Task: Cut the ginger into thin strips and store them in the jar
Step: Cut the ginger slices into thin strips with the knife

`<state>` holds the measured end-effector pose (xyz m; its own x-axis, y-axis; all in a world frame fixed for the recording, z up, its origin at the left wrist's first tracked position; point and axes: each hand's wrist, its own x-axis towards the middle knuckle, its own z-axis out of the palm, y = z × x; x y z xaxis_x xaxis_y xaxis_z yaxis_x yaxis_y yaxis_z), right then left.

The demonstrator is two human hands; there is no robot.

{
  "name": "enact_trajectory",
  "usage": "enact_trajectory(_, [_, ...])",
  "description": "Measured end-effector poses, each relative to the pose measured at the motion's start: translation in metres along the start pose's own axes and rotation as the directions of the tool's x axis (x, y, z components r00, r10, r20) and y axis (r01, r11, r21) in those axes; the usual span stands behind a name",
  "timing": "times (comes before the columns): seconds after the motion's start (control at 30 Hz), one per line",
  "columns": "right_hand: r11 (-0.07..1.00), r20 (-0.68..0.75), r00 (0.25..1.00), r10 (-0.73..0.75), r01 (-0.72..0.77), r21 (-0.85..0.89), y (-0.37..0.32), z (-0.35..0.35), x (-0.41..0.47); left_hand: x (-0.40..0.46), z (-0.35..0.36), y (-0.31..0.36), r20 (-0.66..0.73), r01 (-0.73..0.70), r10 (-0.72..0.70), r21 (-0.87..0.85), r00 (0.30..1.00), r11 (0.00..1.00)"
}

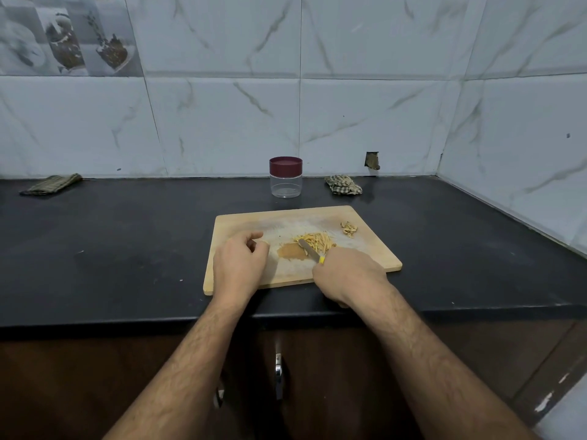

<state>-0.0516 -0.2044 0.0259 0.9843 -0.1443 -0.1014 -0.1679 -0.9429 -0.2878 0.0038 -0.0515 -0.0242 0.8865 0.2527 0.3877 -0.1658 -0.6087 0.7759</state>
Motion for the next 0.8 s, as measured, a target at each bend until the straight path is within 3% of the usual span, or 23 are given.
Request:
enact_trajectory(0.17, [0.995, 0.094, 0.995, -0.033, 0.024, 0.095, 0.001, -0.001, -0.004, 0.006, -0.004, -0.004, 0.038, 0.044, -0.041, -0.108, 0.998, 0.993])
enact_trajectory(0.37, [0.996, 0.054, 0.998, -0.041, 0.037, 0.081, 0.011, -0.003, -0.002, 0.016, -0.014, -0.009, 0.033, 0.003, 0.003, -0.177, 0.999, 0.984])
enact_trajectory(0.5, [0.989, -0.022, 0.995, -0.1, 0.102, 0.109, 0.001, -0.007, 0.006, 0.03, -0.022, -0.012, -0.011, -0.088, 0.088, 0.031, 0.996, 0.996])
enact_trajectory(0.63, [0.977, -0.035, 0.991, -0.133, 0.137, 0.162, -0.017, -0.005, 0.017, 0.034, -0.016, -0.02, 0.113, -0.149, 0.117, 0.331, 0.987, 0.932])
enact_trajectory(0.8, [0.982, 0.056, 0.997, -0.059, 0.048, 0.185, -0.025, 0.011, 0.028, 0.038, -0.01, -0.023, 0.155, -0.226, 0.175, 0.424, 0.972, 0.877])
